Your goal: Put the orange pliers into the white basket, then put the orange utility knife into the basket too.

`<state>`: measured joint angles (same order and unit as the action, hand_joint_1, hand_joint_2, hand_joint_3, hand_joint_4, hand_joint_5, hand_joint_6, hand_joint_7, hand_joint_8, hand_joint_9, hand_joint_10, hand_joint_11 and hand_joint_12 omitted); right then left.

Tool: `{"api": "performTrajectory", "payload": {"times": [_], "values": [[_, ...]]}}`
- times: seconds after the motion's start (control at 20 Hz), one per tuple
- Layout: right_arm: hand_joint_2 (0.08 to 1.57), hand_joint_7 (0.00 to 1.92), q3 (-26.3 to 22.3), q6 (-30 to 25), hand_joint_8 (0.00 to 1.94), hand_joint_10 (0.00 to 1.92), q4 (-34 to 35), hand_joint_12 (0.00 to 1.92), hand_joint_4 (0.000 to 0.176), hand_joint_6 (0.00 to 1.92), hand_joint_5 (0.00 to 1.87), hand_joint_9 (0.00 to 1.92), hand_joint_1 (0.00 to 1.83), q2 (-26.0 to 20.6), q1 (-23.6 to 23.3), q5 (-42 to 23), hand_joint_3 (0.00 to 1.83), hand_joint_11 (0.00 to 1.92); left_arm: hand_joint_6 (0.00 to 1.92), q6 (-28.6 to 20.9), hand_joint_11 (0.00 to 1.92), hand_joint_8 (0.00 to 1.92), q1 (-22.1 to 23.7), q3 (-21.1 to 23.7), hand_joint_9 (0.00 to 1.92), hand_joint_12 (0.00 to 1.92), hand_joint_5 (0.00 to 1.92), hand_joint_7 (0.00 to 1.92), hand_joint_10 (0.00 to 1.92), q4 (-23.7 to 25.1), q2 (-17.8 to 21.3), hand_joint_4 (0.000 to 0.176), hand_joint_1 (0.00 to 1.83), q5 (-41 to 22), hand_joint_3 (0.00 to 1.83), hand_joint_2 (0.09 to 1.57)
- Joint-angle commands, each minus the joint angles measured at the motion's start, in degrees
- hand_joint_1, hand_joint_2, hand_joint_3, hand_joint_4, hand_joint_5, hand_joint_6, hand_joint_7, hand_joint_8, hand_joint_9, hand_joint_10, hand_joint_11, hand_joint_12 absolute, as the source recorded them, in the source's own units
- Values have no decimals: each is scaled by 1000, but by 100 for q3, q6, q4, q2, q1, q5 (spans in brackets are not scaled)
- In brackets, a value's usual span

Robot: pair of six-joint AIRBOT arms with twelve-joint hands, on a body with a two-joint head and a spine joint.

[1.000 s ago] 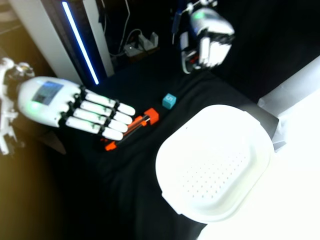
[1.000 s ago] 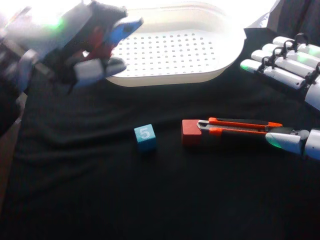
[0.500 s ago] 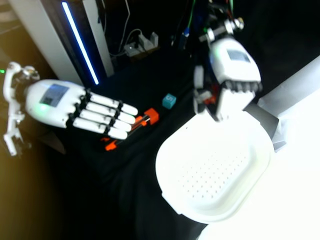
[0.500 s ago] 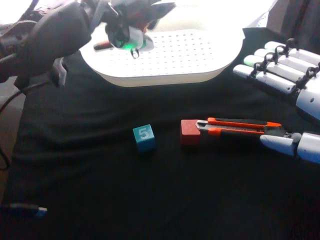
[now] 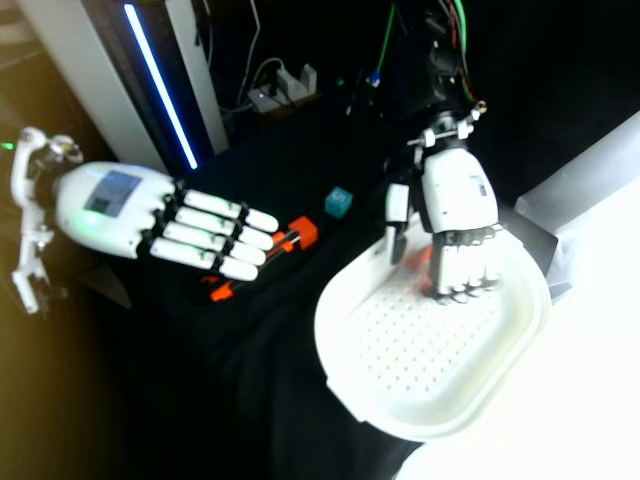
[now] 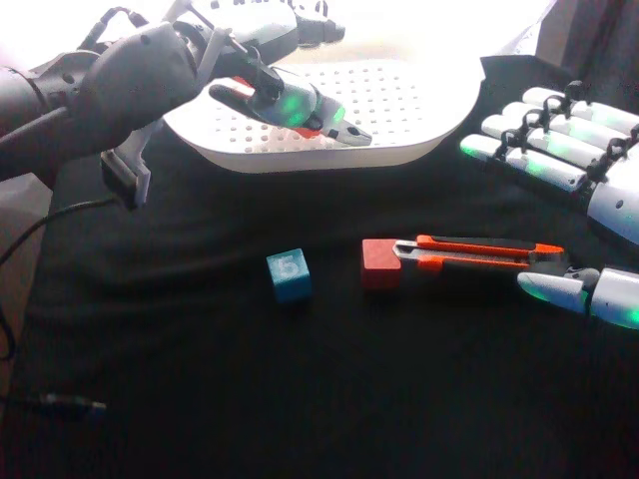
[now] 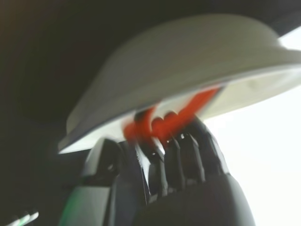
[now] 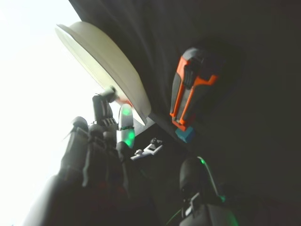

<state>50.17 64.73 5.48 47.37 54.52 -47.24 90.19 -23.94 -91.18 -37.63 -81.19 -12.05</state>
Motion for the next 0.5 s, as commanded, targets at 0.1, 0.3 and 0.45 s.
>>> {"api": "performTrajectory", "payload": {"times": [0.1,0.3,0.45], "values": [[1265,0,13,-11,0,0,-12,0,21,0,0,0,450,11,-86,-685,0,0,0,-24,0,0,74,391,0,0,0,0,0,301,258,131,247,-975,0,1122],[1239,0,160,-228,0,0,-9,0,11,0,0,0,486,196,-90,-664,0,0,0,-534,0,0,-168,1470,0,0,0,0,0,1310,1168,161,250,-2113,10,1187],[1238,0,312,-267,0,0,105,0,0,0,0,1,486,418,-138,-459,0,0,0,-1427,0,0,-890,2220,0,0,0,0,0,1994,1921,161,221,-3186,14,1209]]}}
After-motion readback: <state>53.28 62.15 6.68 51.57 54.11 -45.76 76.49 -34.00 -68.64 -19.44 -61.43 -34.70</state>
